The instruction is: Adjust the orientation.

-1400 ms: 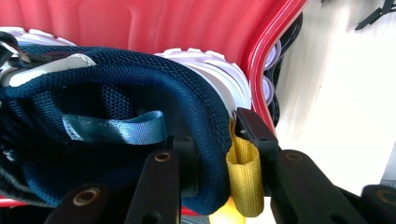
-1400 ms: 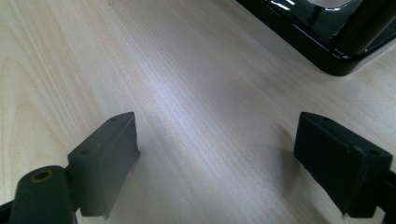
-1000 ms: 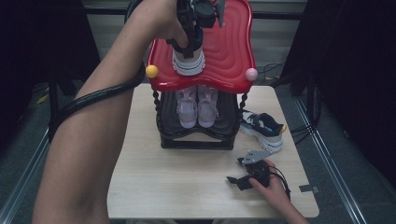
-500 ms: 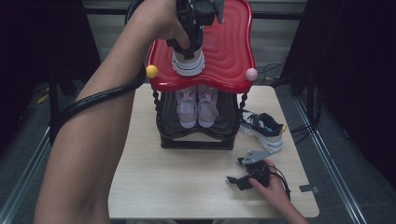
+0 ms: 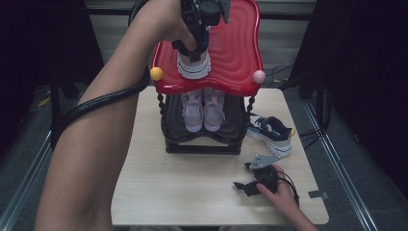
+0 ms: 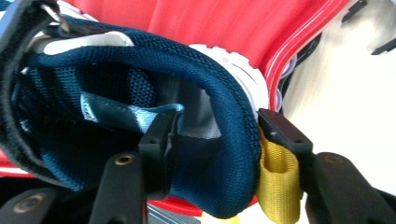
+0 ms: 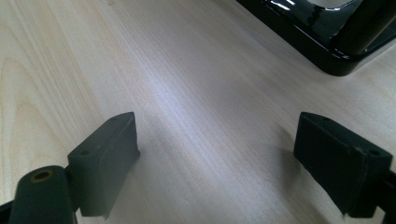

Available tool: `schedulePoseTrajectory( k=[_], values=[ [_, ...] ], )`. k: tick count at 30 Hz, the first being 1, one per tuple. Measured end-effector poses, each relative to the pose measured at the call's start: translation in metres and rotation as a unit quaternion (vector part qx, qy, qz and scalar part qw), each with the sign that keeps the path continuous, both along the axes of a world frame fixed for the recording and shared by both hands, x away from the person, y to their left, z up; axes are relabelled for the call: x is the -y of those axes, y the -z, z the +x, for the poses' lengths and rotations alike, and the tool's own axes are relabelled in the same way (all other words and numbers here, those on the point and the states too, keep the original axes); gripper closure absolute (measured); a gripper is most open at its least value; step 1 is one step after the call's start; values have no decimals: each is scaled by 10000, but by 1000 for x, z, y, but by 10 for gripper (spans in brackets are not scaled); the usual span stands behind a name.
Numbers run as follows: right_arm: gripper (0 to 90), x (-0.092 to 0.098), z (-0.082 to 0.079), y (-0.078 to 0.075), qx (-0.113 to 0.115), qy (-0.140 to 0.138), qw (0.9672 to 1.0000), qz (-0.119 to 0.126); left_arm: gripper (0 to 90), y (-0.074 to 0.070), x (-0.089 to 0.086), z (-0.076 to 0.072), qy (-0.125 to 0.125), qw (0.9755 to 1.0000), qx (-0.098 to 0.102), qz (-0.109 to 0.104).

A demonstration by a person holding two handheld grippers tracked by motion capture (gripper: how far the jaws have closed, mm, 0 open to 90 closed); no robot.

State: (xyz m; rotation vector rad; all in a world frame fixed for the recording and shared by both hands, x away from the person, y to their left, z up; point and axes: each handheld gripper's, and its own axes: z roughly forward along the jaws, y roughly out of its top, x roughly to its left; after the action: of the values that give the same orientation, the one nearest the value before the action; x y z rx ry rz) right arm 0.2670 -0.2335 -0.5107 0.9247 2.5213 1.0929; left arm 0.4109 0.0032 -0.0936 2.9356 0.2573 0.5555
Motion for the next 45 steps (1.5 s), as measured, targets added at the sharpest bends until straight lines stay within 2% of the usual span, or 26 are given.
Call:
schedulePoseTrajectory(
  k=[7, 10, 15, 26, 40, 45],
  values=[
    [131, 0, 0, 0, -2, 0, 10000, 2, 462, -1, 0, -1, -62, 9999, -77, -58],
    [131, 0, 0, 0, -6, 2, 10000, 2, 456, -2, -1, -1, -120, 9997, -105, -178],
    [131, 0, 0, 0, -1, -4, 10000, 0, 442, -3, -2, -2, -62, 9998, -61, -177],
    [131, 0, 0, 0, -7, 1, 10000, 2, 370, -7, -4, -3, -177, 9995, 12, -247],
    [131, 0, 0, 0, 1, -6, 10000, 0, 296, -12, -9, -3, -486, 9971, -185, -561],
    [131, 0, 0, 0, -1, -4, 10000, 1, 262, -14, -12, -4, -508, 9962, -239, -669]
  ],
)
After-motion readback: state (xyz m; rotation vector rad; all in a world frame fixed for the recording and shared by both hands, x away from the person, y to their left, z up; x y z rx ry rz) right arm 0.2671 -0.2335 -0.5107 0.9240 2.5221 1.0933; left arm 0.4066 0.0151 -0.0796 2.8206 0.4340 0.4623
